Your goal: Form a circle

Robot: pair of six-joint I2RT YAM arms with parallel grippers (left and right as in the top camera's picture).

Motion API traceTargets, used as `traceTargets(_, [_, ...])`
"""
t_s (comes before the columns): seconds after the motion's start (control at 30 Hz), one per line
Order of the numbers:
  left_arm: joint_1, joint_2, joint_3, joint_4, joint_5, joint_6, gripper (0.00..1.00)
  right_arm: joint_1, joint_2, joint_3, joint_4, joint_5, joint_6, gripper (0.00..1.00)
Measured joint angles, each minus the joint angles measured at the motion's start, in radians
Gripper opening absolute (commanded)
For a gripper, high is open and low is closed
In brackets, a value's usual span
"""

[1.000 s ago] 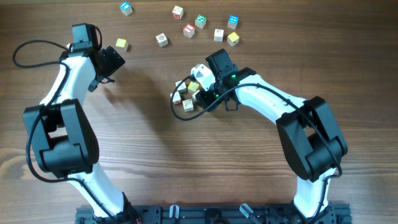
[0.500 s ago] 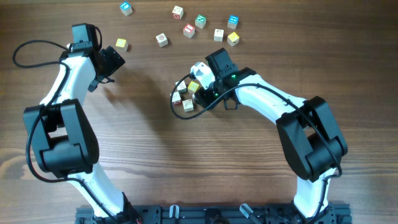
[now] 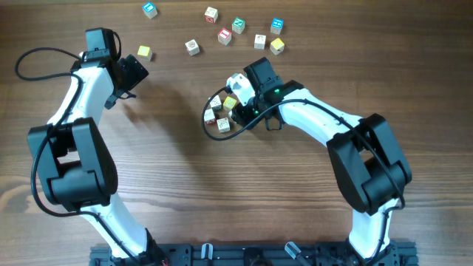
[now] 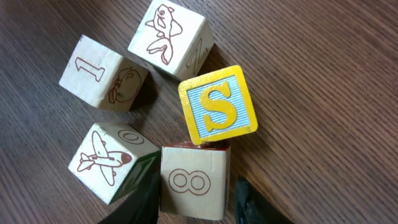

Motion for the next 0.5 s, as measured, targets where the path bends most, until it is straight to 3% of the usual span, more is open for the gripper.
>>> traceTargets(0.2, [0.000, 0.000, 0.000, 0.000, 0.000, 0.000, 1.00, 0.000, 0.004, 0.000, -0.002, 0.000, 0.003, 0.30])
traceTargets(0.5, [0.000, 0.000, 0.000, 0.000, 0.000, 0.000, 1.00, 0.000, -0.003, 0.000, -0.041, -0.002, -0.002, 0.30])
